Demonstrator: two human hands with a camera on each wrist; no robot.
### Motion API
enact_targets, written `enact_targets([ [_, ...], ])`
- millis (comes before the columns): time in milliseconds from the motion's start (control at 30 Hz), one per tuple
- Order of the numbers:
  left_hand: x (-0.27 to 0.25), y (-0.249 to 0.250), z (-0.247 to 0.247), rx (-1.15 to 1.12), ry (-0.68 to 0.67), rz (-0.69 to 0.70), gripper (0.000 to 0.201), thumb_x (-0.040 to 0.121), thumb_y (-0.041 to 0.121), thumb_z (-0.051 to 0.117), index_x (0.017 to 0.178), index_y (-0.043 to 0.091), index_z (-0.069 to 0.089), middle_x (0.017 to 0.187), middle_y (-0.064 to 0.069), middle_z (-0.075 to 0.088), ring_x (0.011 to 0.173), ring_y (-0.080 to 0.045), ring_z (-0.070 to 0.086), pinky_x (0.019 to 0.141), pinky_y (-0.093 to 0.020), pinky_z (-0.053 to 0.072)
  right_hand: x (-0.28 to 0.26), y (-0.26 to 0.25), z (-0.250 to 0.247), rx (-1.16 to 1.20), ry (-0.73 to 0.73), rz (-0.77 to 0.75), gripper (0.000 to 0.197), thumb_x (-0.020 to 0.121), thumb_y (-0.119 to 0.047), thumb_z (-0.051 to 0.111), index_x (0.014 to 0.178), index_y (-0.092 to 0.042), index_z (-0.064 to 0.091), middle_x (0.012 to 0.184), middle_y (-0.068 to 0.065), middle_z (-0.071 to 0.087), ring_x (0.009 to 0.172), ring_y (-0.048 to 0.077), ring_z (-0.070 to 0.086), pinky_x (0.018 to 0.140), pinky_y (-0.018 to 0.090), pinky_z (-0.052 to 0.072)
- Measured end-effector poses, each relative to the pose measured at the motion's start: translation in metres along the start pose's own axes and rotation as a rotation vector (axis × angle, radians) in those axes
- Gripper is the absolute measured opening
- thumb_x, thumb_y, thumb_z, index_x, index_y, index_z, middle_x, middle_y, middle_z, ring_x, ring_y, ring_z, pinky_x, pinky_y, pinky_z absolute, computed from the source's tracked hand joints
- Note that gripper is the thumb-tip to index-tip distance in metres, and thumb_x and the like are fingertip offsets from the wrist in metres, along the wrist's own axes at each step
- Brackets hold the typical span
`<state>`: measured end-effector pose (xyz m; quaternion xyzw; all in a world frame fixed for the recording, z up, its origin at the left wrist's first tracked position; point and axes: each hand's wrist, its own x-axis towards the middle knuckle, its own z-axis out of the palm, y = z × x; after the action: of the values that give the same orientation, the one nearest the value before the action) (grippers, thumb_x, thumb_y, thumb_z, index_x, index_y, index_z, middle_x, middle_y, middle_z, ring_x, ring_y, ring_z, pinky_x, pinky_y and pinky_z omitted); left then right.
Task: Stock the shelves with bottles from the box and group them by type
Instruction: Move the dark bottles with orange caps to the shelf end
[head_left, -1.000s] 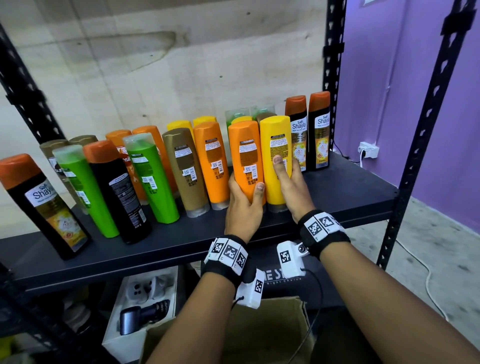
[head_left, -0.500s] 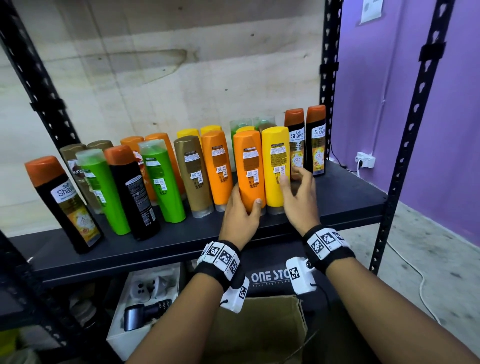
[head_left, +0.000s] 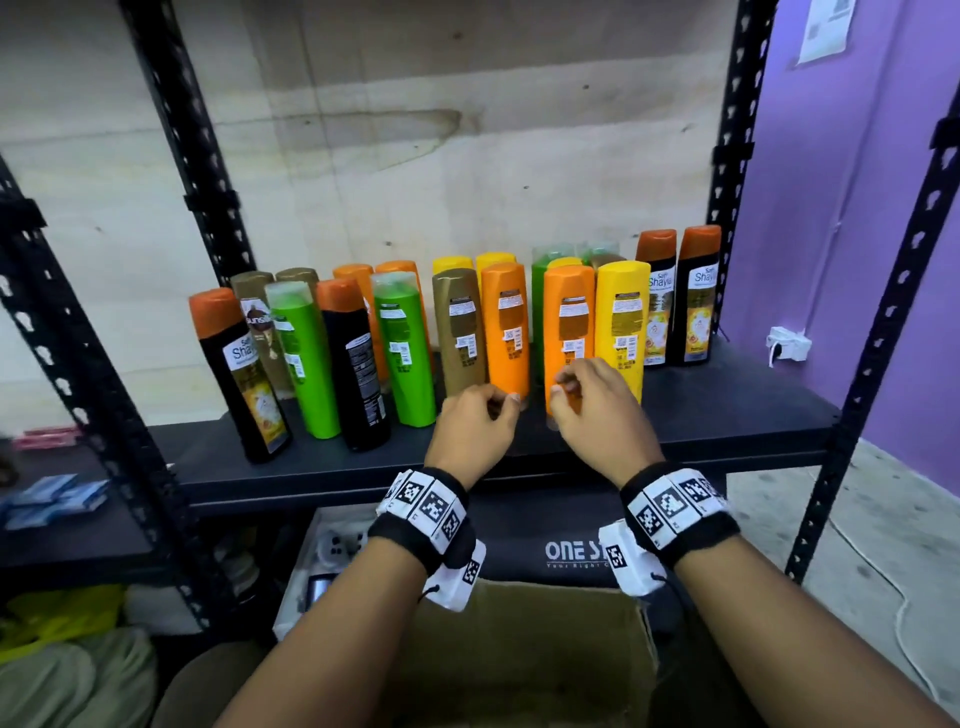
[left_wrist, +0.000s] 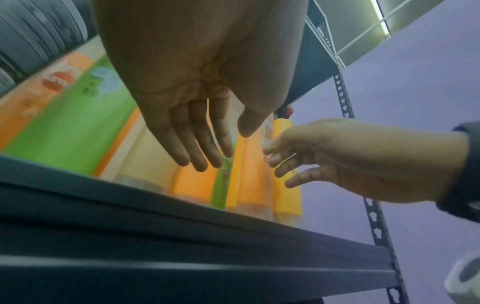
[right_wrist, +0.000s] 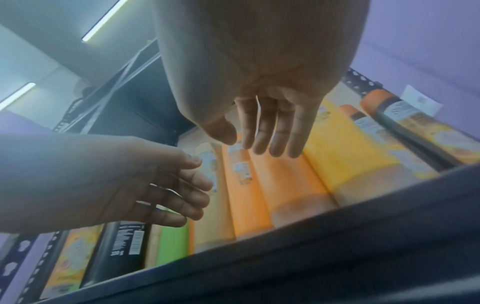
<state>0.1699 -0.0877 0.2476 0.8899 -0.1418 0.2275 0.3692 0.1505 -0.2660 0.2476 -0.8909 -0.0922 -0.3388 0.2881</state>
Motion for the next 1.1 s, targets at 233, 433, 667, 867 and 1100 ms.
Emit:
enact_targets([
  [233,-0.011,-0.029,-0.062,0.123,0.018,-0.011,0.023,0.096,0.033,0.056,0.098,0.018,0.074,0.093,-0.004,0.075,0.093,-0.026,0.068,0.081,-0.036,0.055,0.008,-0.052,0.035,-0.001,-0.109,-0.05,0.015,0.096,-0.029,0.052,0.099,-0.02,0.064,0.102,-0.001,0.061,0.092,0.016,0.057,0.075,0.033,0.05],
  [433,-0.024,-0.058,-0.115,0.239,-0.011,-0.087,0.029,0.098,0.038,0.055,0.094,0.016,0.073,0.088,-0.006,0.073,0.09,-0.029,0.067,0.078,-0.038,0.055,0.008,-0.092,0.069,0.054,-0.184,-0.122,0.016,0.095,-0.028,0.054,0.094,-0.019,0.067,0.098,0.0,0.062,0.09,0.019,0.059,0.076,0.034,0.05],
  [667,-0.04,-0.092,-0.159,0.34,0.016,-0.151,0.03,0.098,0.04,0.055,0.09,0.017,0.072,0.078,-0.006,0.069,0.086,-0.032,0.065,0.071,-0.035,0.051,0.004,-0.134,0.097,0.138,-0.252,-0.146,0.018,0.095,-0.026,0.053,0.092,-0.016,0.068,0.097,0.002,0.062,0.09,0.023,0.058,0.079,0.036,0.05],
  [867,-0.043,-0.116,-0.179,0.303,0.072,-0.244,0.031,0.098,0.041,0.057,0.088,0.016,0.073,0.08,-0.007,0.071,0.086,-0.031,0.066,0.075,-0.037,0.053,0.001,-0.152,0.111,0.203,-0.26,-0.151,0.013,0.094,-0.025,0.054,0.091,-0.018,0.065,0.092,0.001,0.059,0.086,0.022,0.057,0.078,0.039,0.051],
  [1100,-0.039,-0.139,-0.196,0.292,0.162,-0.365,0.028,0.095,0.04,0.057,0.084,0.017,0.069,0.084,-0.008,0.072,0.092,-0.033,0.066,0.08,-0.037,0.054,0.002,-0.165,0.128,0.29,-0.182,-0.115,0.011,0.094,-0.022,0.058,0.102,-0.015,0.061,0.098,0.0,0.055,0.091,0.02,0.057,0.083,0.041,0.051],
])
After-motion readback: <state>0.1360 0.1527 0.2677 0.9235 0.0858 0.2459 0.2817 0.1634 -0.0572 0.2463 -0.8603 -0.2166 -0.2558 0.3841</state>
